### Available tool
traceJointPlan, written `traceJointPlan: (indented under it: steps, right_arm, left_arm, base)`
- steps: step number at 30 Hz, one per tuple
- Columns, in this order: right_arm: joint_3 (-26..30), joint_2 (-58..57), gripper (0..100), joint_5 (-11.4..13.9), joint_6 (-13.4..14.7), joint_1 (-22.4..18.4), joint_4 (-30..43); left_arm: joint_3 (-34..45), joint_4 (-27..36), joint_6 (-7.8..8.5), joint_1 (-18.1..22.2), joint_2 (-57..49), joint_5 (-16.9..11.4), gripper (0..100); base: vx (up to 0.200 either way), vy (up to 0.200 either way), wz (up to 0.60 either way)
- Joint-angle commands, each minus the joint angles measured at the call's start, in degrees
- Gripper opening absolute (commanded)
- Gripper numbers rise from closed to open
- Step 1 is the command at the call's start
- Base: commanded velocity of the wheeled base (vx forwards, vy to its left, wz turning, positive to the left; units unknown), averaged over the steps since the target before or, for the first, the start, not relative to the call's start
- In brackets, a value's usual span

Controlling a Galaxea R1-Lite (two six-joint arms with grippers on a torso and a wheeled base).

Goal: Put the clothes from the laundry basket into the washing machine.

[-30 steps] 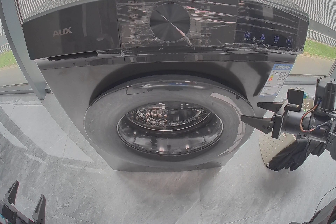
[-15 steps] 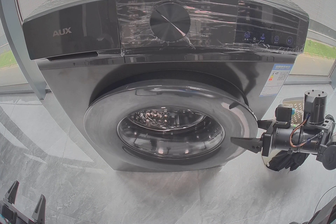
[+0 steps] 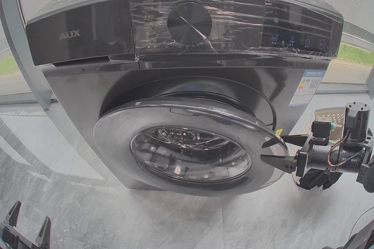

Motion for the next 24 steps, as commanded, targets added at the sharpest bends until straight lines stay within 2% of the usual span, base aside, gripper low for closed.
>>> traceJointPlan:
  steps: [1, 3, 10, 15, 21, 24]
  right_arm:
    - [0.15, 0.77, 100, -0.05, -0.01, 1.29, 0.02]
    - [0.33, 0.77, 100, -0.05, 0.08, 1.56, 0.02]
    - [3.75, -1.26, 100, -0.05, -0.18, 2.52, 0.11]
    - [2.96, -1.7, 100, -0.23, -0.01, 1.73, 0.02]
    - [1.91, 0.94, 100, -0.76, -0.09, 2.0, -0.06]
    - [2.17, 2.0, 100, -1.46, -0.09, 2.61, -0.24]
  left_arm:
    - [1.01, -0.01, -0.01, 0.01, -1.04, 0.0, 100]
    - [1.01, -0.01, -0.01, 0.01, -1.04, 0.0, 100]
    - [1.01, -0.01, -0.01, 0.01, -1.04, 0.0, 100]
    - [1.01, -0.01, -0.01, 0.01, -1.04, 0.0, 100]
    - [1.01, -0.01, 0.08, 0.01, -1.04, -0.08, 100]
    - [1.01, -0.01, -0.01, 0.01, -1.04, -0.08, 100]
  base:
    - [-0.2, 0.0, 0.0]
    - [-0.2, 0.0, 0.0]
    - [0.0, 0.0, 0.0]
    - [0.0, 0.0, 0.0]
    - [-0.2, 0.0, 0.0]
    - [0.0, 0.0, 0.0]
